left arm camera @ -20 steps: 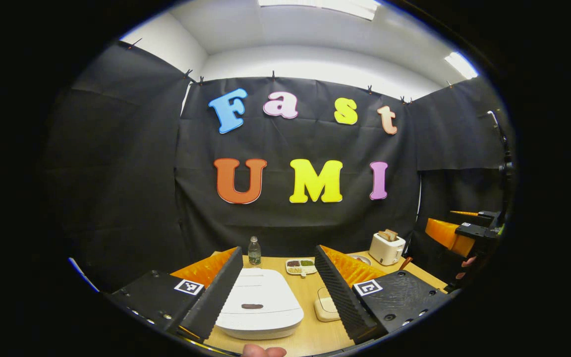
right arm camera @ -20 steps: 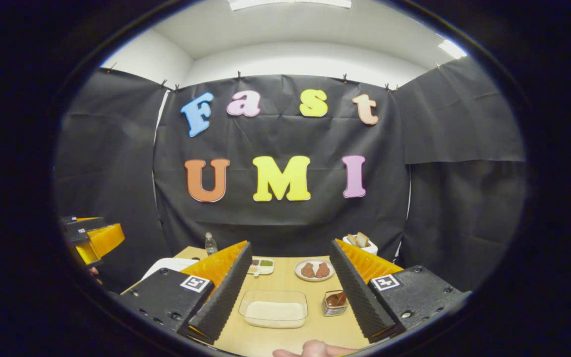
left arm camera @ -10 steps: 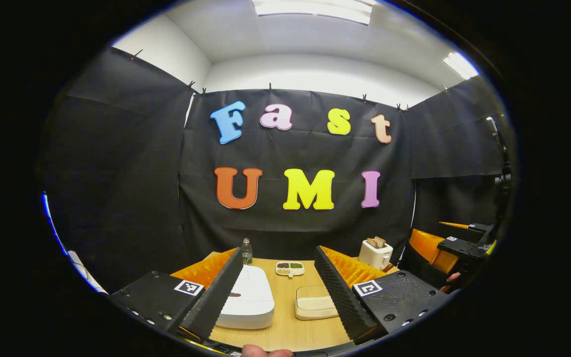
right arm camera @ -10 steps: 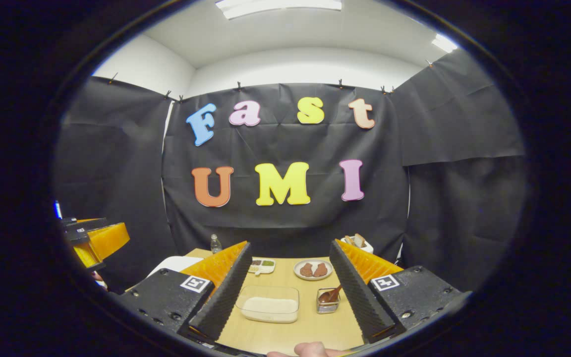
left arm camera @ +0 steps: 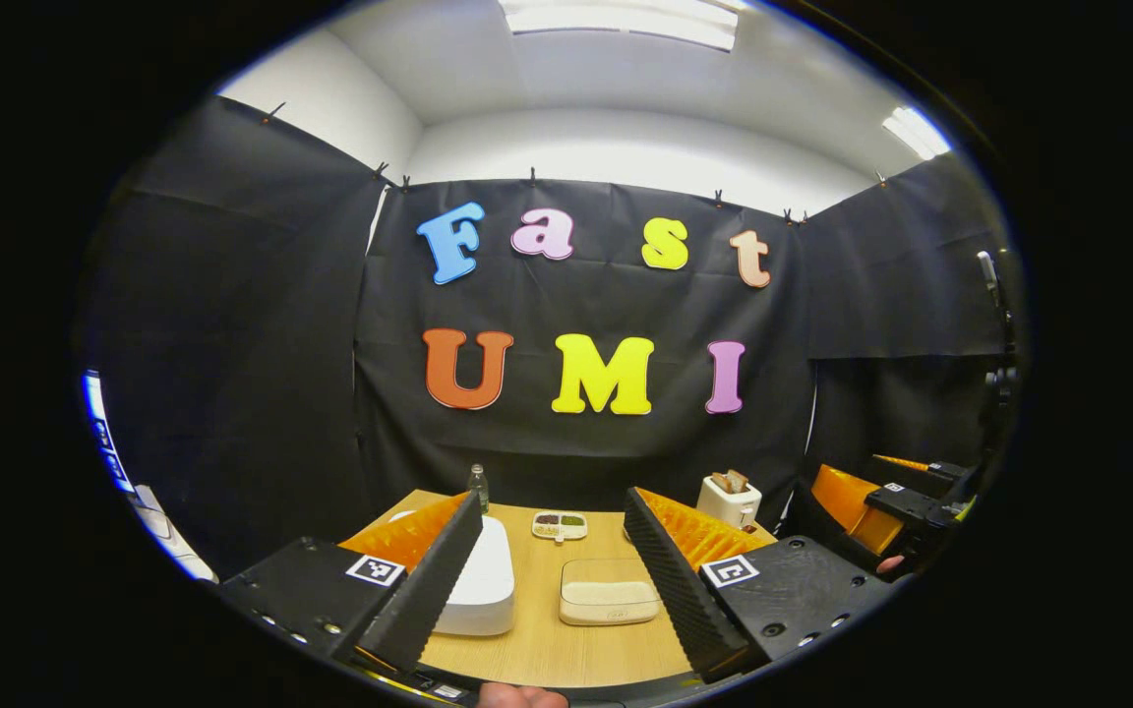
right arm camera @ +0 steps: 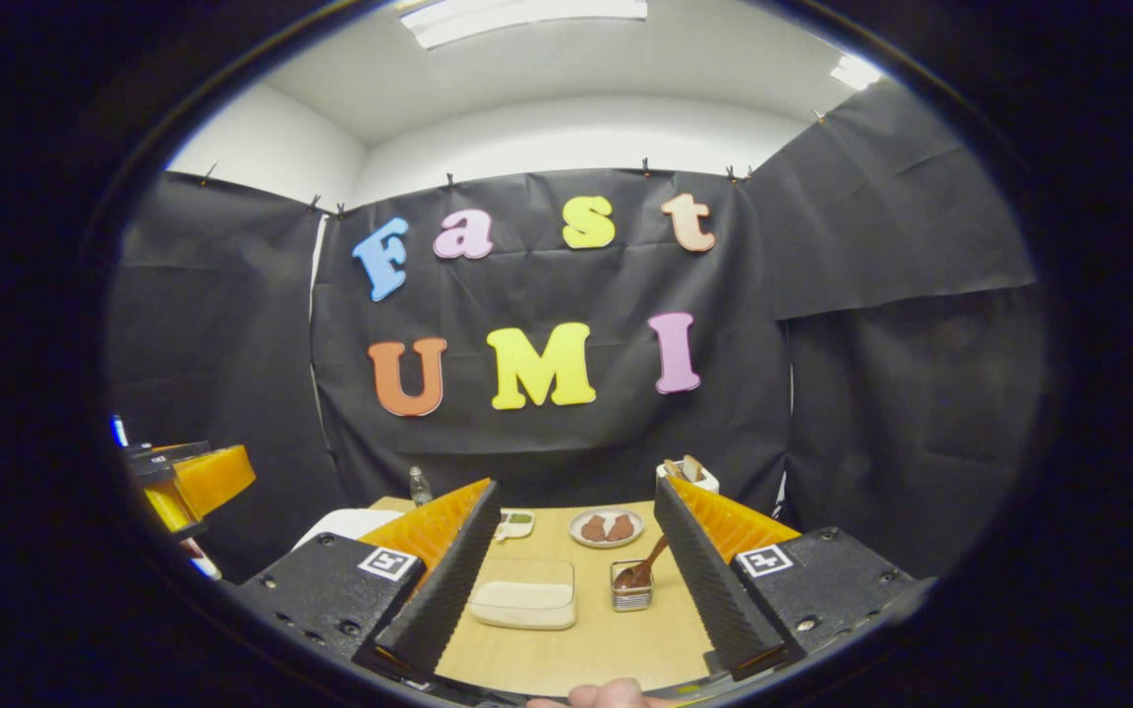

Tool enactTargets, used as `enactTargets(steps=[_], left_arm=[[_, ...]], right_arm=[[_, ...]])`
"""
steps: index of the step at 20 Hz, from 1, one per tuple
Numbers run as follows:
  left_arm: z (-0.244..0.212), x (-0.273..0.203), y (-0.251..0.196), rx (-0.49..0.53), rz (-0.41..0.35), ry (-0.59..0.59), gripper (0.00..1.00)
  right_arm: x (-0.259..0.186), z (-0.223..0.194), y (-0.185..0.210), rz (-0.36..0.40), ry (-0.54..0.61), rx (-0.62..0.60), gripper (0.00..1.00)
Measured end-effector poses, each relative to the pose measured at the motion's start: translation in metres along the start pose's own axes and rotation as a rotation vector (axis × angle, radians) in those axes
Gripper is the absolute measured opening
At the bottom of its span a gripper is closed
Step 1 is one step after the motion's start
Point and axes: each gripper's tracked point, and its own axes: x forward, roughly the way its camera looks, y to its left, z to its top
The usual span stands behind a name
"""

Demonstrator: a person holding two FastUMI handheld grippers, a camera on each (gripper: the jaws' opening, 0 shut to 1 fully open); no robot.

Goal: Close the left gripper, press the button to open the rice cooker; take a wooden spoon from the chopstick holder with the right hand, scoop a spoonful of rice and pour it into the rice cooker, then put the wooden spoon back into the chopstick holder.

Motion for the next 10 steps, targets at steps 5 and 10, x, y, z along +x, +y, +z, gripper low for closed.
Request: enactTargets(steps=[5, 10], left_arm=[[0.001, 0.004, 0.009, 0.015, 0.005, -0.009, 0.95], [-0.002, 0.002, 0.014, 0.036, -0.005, -0.005, 0.94]], right_arm=[[0.000, 0.006, 0.006, -0.013, -0.012, -0.011, 1.00], [-0.002, 0.005, 0.024, 0.005, 0.000, -0.027, 1.00]])
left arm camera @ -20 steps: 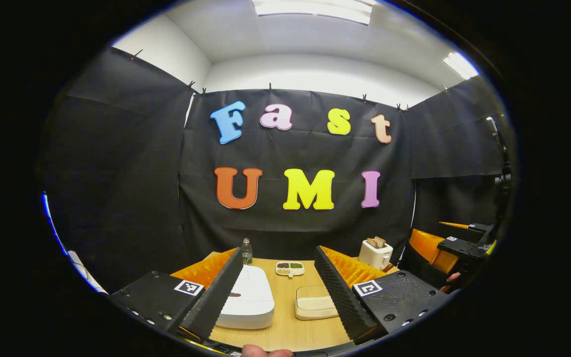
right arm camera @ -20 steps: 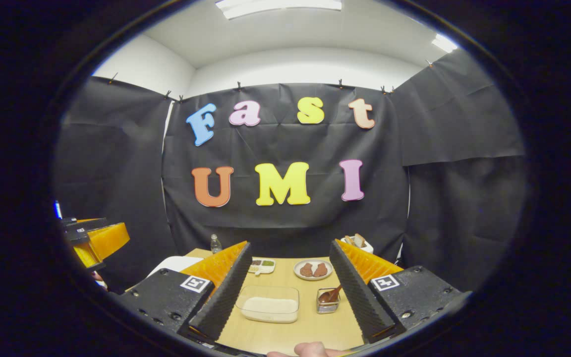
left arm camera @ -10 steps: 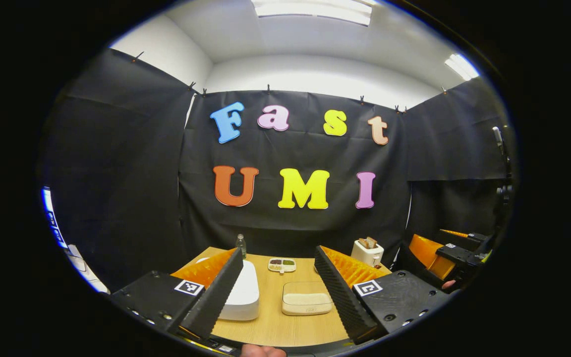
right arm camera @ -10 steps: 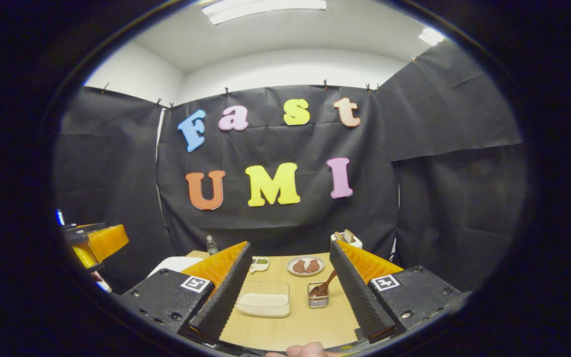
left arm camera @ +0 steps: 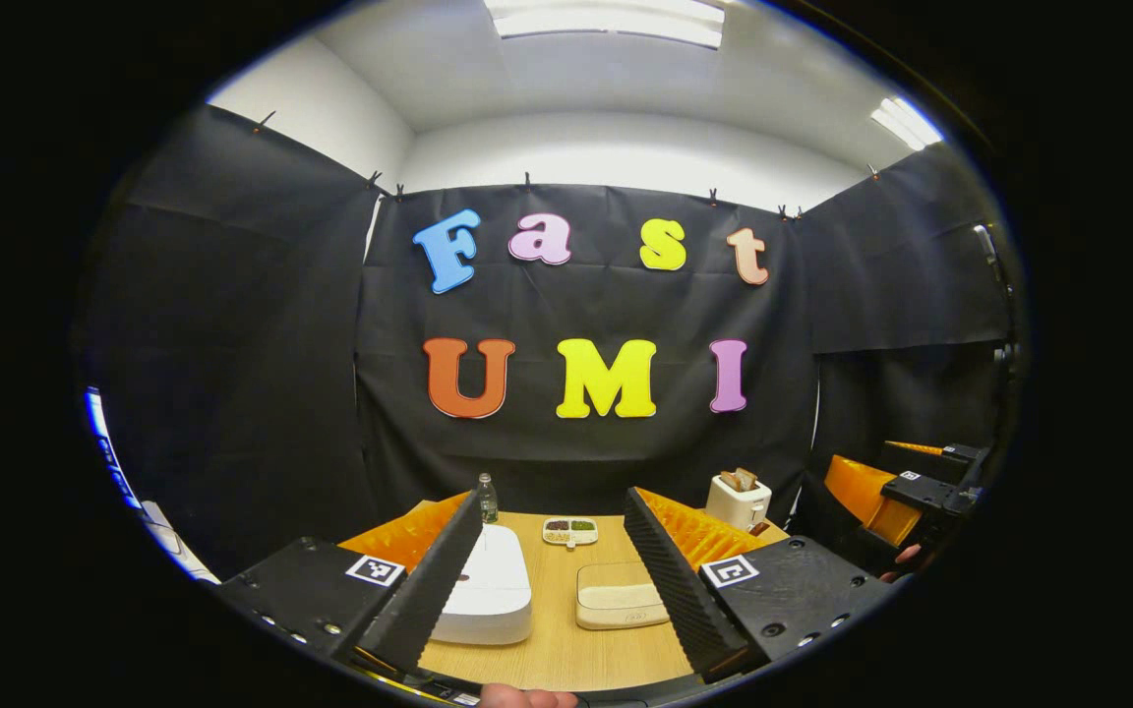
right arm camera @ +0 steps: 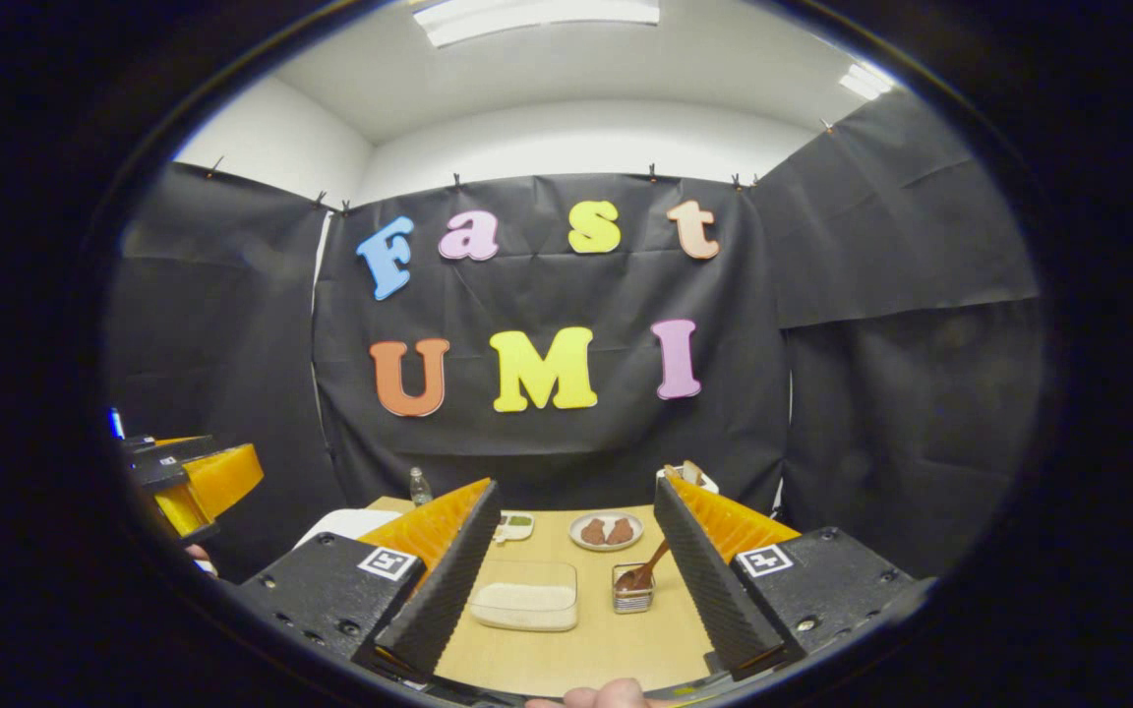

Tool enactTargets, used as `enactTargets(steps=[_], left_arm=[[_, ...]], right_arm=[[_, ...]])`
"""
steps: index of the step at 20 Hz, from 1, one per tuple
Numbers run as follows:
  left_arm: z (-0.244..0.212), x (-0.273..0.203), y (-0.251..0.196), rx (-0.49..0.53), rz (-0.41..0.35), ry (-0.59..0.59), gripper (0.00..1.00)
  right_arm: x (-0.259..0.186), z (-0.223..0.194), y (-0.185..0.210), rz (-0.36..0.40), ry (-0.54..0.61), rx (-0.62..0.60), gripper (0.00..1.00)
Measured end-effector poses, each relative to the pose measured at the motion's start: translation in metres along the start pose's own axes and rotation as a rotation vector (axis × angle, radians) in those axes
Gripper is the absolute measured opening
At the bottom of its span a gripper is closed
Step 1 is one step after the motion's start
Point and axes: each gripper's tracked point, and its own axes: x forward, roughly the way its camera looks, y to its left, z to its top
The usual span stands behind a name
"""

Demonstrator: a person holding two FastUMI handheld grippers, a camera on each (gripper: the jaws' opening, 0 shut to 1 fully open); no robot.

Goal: Close the left gripper, press the button to open the rice cooker; take a wooden spoon from the chopstick holder with the right hand, scoop a spoonful of rice and pour it into the rice cooker, then put the wooden spoon back into the chopstick holder.

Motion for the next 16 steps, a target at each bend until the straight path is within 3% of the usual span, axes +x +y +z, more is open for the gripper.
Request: enactTargets(steps=[16], left_arm=[[-0.002, 0.011, 0.017, 0.025, -0.007, -0.008, 0.95]], right_arm=[[0.010, 0.008, 0.030, 0.028, -0.001, -0.031, 1.00]])
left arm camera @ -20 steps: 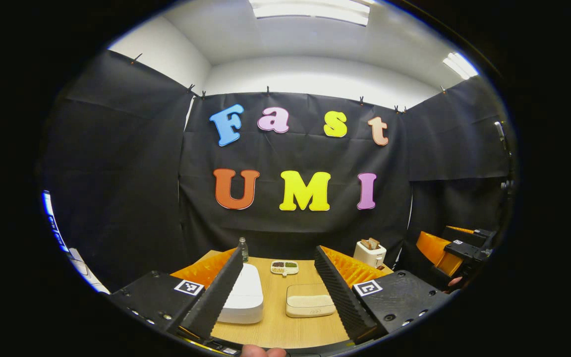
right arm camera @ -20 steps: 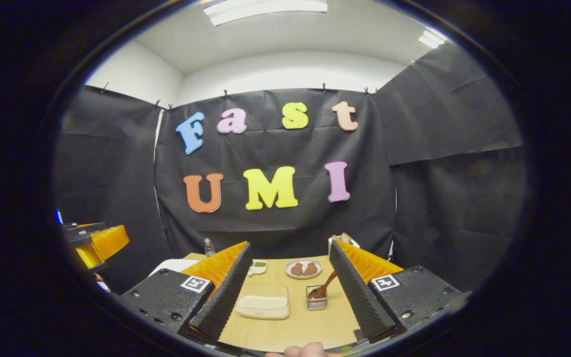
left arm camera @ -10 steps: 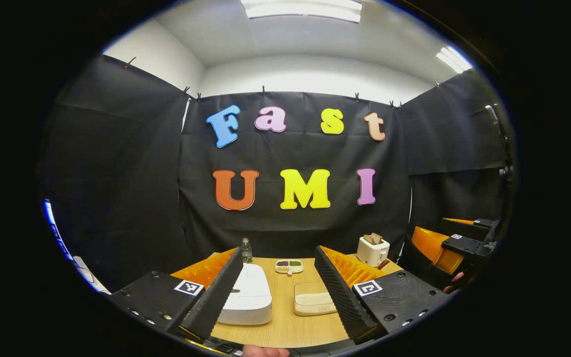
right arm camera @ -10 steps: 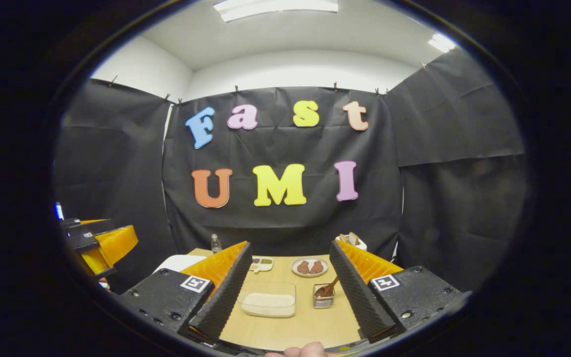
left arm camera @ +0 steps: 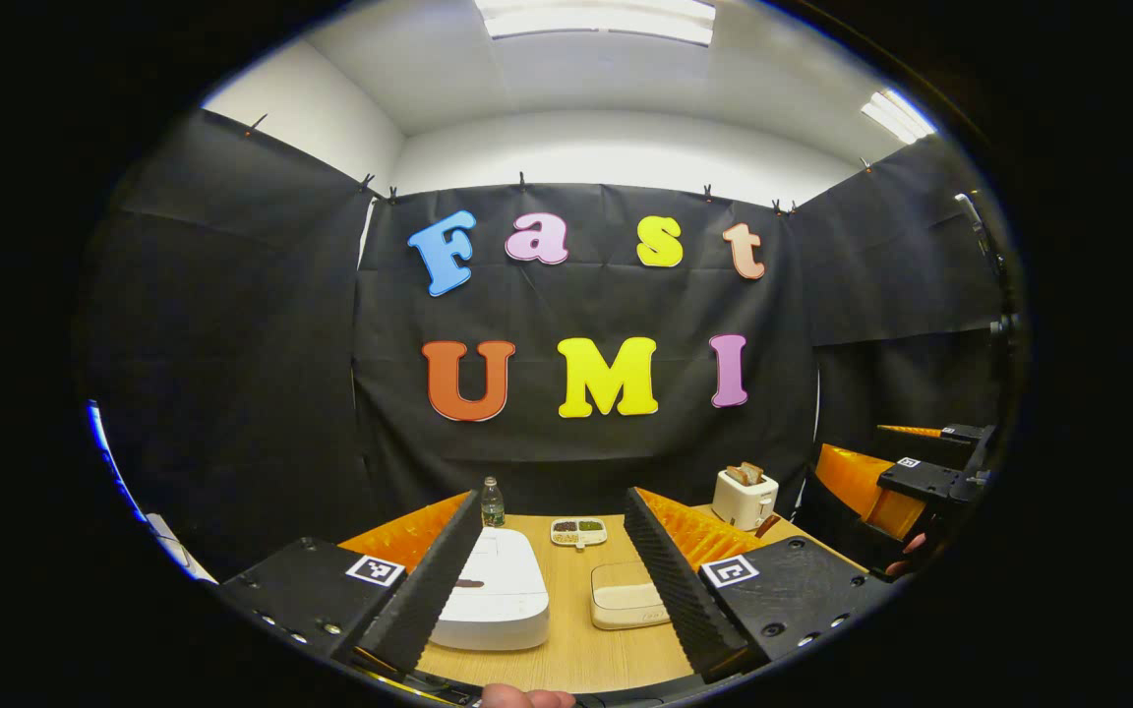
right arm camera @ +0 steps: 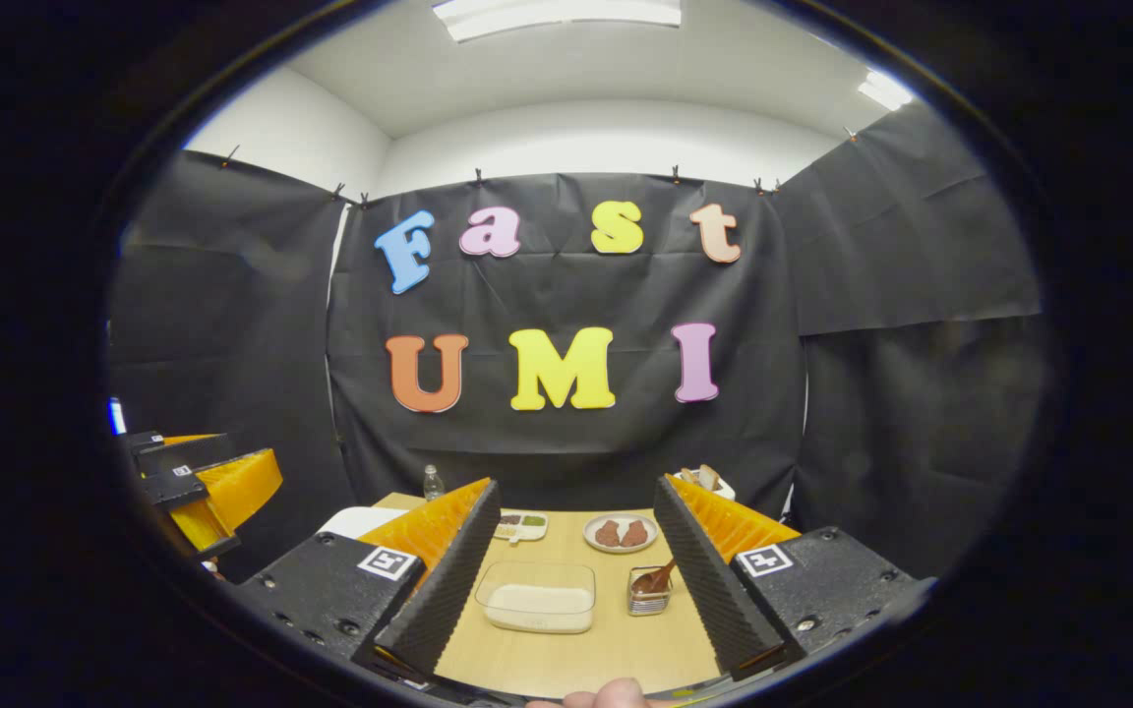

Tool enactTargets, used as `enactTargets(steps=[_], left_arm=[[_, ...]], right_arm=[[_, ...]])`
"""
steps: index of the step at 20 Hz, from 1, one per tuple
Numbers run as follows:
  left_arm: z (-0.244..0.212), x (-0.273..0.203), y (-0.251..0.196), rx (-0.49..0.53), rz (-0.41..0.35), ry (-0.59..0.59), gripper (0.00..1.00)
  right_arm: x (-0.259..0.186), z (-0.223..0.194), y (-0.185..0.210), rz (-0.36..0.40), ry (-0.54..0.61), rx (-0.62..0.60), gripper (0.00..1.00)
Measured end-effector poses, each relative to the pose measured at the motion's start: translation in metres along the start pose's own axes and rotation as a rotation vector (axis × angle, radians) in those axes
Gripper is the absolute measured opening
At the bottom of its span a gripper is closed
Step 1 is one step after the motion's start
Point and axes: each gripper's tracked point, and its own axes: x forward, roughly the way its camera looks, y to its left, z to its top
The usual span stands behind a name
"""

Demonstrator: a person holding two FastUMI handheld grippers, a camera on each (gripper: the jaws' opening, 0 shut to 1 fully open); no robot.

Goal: Close the left gripper, press the button to open the rice cooker; take a wooden spoon from the chopstick holder with the right hand, scoop a spoonful of rice and pour it into the rice cooker, then put the wooden spoon back into the chopstick holder.

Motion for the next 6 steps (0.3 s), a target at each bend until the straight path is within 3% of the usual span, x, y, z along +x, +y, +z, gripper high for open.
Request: enactTargets(steps=[6], left_arm=[[-0.0020, 0.0047, 0.0007, 0.003, 0.001, 0.005, 0.94]], right_arm=[[0.0055, -0.0003, 0.0021, 0.001, -0.002, -0.002, 1.00]])
